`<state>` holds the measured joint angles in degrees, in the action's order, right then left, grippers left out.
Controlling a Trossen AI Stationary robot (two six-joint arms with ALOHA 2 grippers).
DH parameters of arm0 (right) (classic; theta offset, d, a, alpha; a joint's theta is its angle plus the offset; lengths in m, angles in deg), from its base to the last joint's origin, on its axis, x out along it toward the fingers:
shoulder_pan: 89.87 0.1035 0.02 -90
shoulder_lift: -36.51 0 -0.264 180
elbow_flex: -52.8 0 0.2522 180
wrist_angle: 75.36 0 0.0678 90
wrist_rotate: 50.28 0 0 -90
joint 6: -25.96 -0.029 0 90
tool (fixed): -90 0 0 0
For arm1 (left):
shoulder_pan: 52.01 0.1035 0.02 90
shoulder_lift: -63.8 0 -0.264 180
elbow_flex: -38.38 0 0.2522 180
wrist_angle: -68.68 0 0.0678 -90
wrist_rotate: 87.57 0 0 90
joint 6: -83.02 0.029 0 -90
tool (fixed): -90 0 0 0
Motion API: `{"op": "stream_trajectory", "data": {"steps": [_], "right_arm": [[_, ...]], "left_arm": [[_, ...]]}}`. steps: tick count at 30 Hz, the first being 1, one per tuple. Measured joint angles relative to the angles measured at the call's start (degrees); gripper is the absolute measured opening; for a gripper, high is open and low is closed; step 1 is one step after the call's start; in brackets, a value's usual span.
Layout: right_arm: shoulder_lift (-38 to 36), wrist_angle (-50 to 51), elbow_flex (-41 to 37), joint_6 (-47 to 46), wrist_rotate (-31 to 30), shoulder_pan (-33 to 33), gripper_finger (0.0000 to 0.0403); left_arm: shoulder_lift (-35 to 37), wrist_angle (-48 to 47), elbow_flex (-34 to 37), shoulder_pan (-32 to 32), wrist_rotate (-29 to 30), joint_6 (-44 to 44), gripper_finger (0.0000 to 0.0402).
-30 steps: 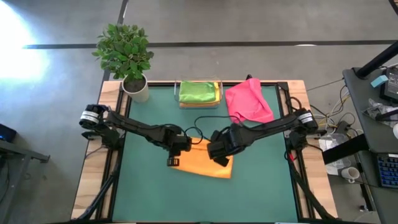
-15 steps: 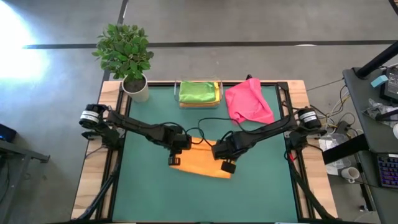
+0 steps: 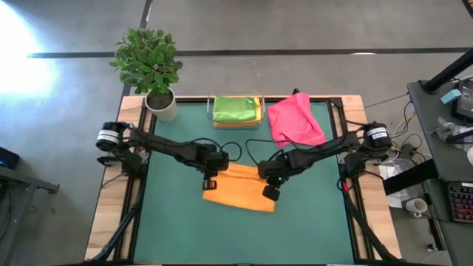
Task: Fold microfiber towels
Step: Fold the orange microfiber towel
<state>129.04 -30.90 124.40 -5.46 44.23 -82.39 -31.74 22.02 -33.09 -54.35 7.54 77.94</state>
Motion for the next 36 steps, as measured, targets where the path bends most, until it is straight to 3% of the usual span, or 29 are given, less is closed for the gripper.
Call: {"op": "stream_trajectory", "data": {"steps": [15,22,28,36], "right_arm": [[-0.5,0.4,0.4,1.4,-3.5,-7.2,0.0008],[-3.0,6.6,3.1,4.6,-3.7,-9.5,0.0008],[-7.8,9.4,3.2,7.0,-3.0,-8.1,0.0008],[-12.3,8.9,-0.7,6.0,-2.8,-1.2,0.0008]], "left_arm": [[-0.1,1.2,-0.1,7.3,0.1,0.0,0.0003],[1.1,-0.4,-0.7,10.0,0.2,-0.1,0.0003],[5.8,-6.4,-0.9,8.2,-0.5,-0.6,0.0003],[13.1,-9.8,1.4,0.7,-1.2,-1.4,0.0003]]}}
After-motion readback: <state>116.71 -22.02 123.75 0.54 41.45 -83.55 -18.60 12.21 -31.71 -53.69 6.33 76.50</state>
